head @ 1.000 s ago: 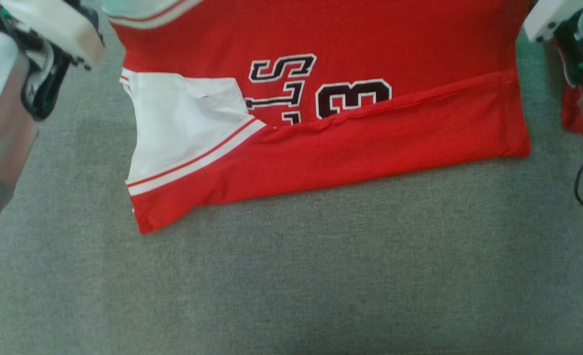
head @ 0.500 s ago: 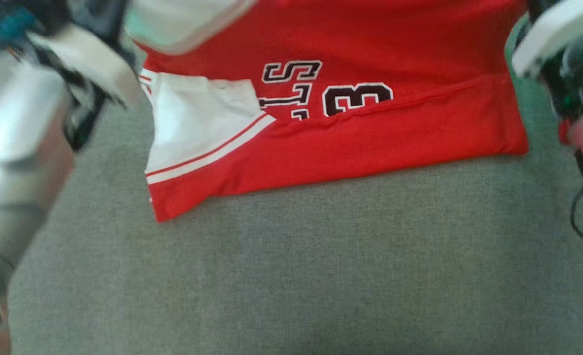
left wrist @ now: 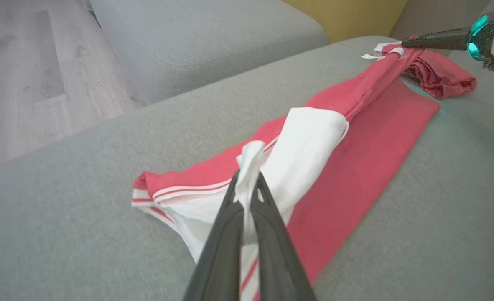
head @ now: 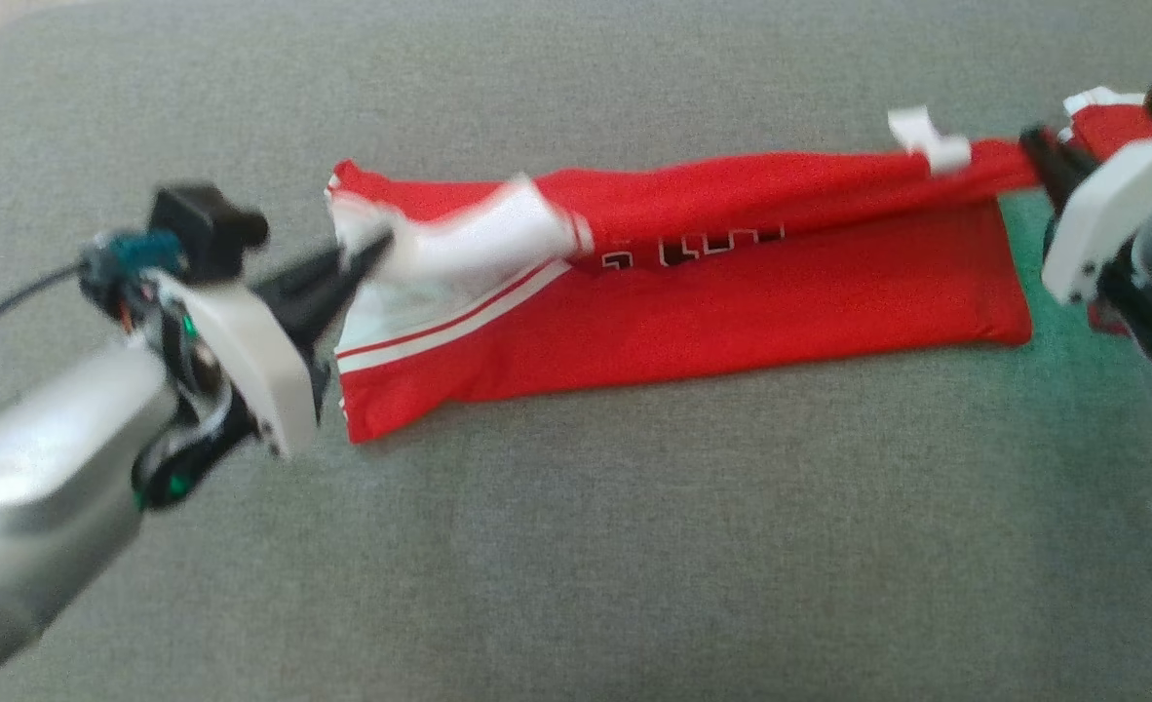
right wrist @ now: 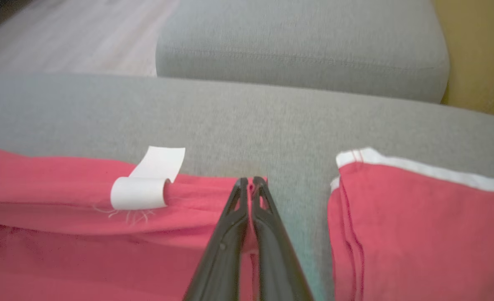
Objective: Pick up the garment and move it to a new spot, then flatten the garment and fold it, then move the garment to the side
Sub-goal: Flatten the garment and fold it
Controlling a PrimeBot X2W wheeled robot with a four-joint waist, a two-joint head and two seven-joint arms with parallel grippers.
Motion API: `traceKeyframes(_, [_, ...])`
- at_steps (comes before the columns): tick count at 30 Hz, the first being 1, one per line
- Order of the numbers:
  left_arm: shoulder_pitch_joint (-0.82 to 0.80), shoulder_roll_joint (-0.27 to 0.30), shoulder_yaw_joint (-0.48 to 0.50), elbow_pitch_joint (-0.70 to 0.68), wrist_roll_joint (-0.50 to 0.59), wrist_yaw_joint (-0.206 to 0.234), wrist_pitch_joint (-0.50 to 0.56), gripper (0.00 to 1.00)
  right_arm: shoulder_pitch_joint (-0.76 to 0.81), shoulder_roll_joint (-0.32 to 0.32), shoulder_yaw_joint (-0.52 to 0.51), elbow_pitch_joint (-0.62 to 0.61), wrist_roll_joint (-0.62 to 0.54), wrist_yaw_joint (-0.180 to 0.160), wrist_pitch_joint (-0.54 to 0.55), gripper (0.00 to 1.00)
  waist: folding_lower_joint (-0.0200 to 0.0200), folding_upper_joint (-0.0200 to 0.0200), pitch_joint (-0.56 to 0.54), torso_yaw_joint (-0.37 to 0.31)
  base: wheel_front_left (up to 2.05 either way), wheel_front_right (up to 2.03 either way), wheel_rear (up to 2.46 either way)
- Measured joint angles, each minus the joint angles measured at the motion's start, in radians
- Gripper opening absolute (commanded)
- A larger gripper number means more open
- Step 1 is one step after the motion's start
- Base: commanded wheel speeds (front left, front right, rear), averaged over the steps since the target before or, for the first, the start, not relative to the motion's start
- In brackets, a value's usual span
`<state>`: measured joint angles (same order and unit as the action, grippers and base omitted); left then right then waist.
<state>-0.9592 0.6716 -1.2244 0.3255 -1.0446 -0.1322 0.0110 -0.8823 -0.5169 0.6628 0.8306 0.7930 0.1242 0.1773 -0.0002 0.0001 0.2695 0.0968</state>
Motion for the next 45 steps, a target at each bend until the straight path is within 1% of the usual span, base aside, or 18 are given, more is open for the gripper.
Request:
traceKeyframes(4, [0.038, 0.058, -0.047, -0.1, -0.046, 0.0, 0.069, 0.0, 0.037, -0.043, 0.061, -0.033, 0.03, 0.0, 0.065, 0.0, -0.0001, 0.0, -0.014, 0.003, 0.0, 0.0, 0.0])
traceKeyframes(7, [0.043, 0.077, -0.058, -0.12, -0.057, 0.0, 0.089, 0.0, 0.041, -0.07, 0.104, -0.053, 0.054, 0.0, 0.112, 0.0, 0.0001, 0.0, -0.016, 0.002, 0.0, 0.0, 0.0])
traceKeyframes(13, [0.045, 0.079, -0.071, -0.123, -0.055, 0.0, 0.112, 0.0, 0.044, -0.104, 0.168, -0.088, 0.09, 0.0, 0.192, 0.0, 0.0001, 0.0, -0.013, -0.005, 0.0, 0.0, 0.0])
traceKeyframes(15, [0.046, 0.076, -0.075, -0.106, -0.035, 0.0, 0.121, 0.0, 0.054, -0.111, 0.185, -0.103, 0.119, 0.0, 0.224, 0.0, 0.0002, 0.0, -0.008, -0.008, 0.0, 0.0, 0.0])
traceKeyframes(21, [0.058, 0.055, -0.078, -0.068, -0.029, 0.0, 0.124, 0.0, 0.054, -0.122, 0.216, -0.111, 0.14, 0.0, 0.265, 0.0, 0.0003, 0.0, 0.0, -0.013, 0.0, 0.0, 0.0])
traceKeyframes(22, [0.063, 0.049, -0.078, -0.066, -0.029, 0.0, 0.133, 0.0, 0.054, -0.122, 0.219, -0.11, 0.14, 0.0, 0.266, 0.45, 0.0002, 0.0, 0.001, -0.014, 0.0, 0.0, 0.0])
traceKeyframes(23, [0.068, 0.043, -0.081, -0.063, -0.029, 0.0, 0.141, 0.0, 0.054, -0.122, 0.221, -0.109, 0.141, 0.0, 0.266, 1.0, 0.0002, 0.0, 0.001, -0.014, 0.0, 0.0, 0.0])
traceKeyframes(24, [0.07, 0.037, -0.085, -0.057, -0.029, 0.0, 0.146, 0.27, 0.054, -0.121, 0.219, -0.105, 0.145, 0.0, 0.263, 1.0, 0.0002, 0.0, 0.002, -0.015, 0.0, 0.0, 0.0])
traceKeyframes(25, [0.071, 0.033, -0.088, -0.048, -0.028, 0.0, 0.146, 1.0, 0.054, -0.119, 0.211, -0.1, 0.16, 0.0, 0.263, 1.0, 0.0003, -0.0001, 0.001, -0.016, 0.0, 0.0, 0.0])
traceKeyframes(27, [0.072, 0.029, -0.089, -0.028, -0.017, 0.002, 0.124, 1.0, 0.054, -0.097, 0.164, -0.062, 0.223, 0.0, 0.264, 1.0, 0.0003, 0.0, -0.004, -0.02, 0.0, 0.0, 0.0])
traceKeyframes(28, [0.072, 0.027, -0.086, -0.016, -0.008, 0.014, 0.102, 1.0, 0.054, -0.09, 0.151, -0.053, 0.239, 0.0, 0.264, 1.0, 0.0002, 0.0, -0.007, -0.022, 0.0, 0.0, 0.0])
traceKeyframes(32, [0.075, -0.001, -0.011, 0.031, 0.001, 0.104, -0.035, 1.0, 0.047, -0.077, 0.131, -0.056, 0.238, 0.0, 0.223, 1.0, 0.0002, 0.0, -0.026, -0.032, 0.0, 0.0, 0.0])
traceKeyframes(35, [0.075, -0.028, 0.053, 0.05, -0.007, 0.157, -0.144, 1.0, 0.039, -0.059, 0.099, -0.07, 0.239, 0.0, 0.151, 1.0, 0.0002, 0.0, -0.047, -0.04, 0.0, 0.0, 0.0])
traceKeyframes(38, [0.085, -0.05, 0.126, 0.058, -0.026, 0.209, -0.234, 1.0, 0.023, -0.025, 0.042, -0.088, 0.24, 0.0, 0.01, 1.0, 0.0002, 0.0, -0.072, -0.048, 0.0, 0.0, 0.0])
traceKeyframes(41, [0.118, -0.081, 0.221, 0.046, -0.038, 0.247, -0.261, 1.0, 0.023, 0.02, 0.008, -0.111, 0.235, 0.0, -0.131, 1.0, 0.0001, 0.0, -0.101, -0.054, 0.0, 0.0, 0.0])
traceKeyframes(42, [0.138, -0.092, 0.264, 0.034, -0.035, 0.259, -0.262, 1.0, 0.023, 0.035, -0.003, -0.112, 0.229, 0.0, -0.178, 1.0, 0.0001, 0.0, -0.111, -0.056, 0.0, 0.0, 0.0])
traceKeyframes(45, [0.226, -0.137, 0.458, -0.034, 0.03, 0.291, -0.263, 1.0, 0.031, 0.076, -0.047, -0.118, 0.194, 0.0, -0.309, 1.0, 0.0001, 0.0, -0.139, -0.061, 0.0, 0.0, 0.0])
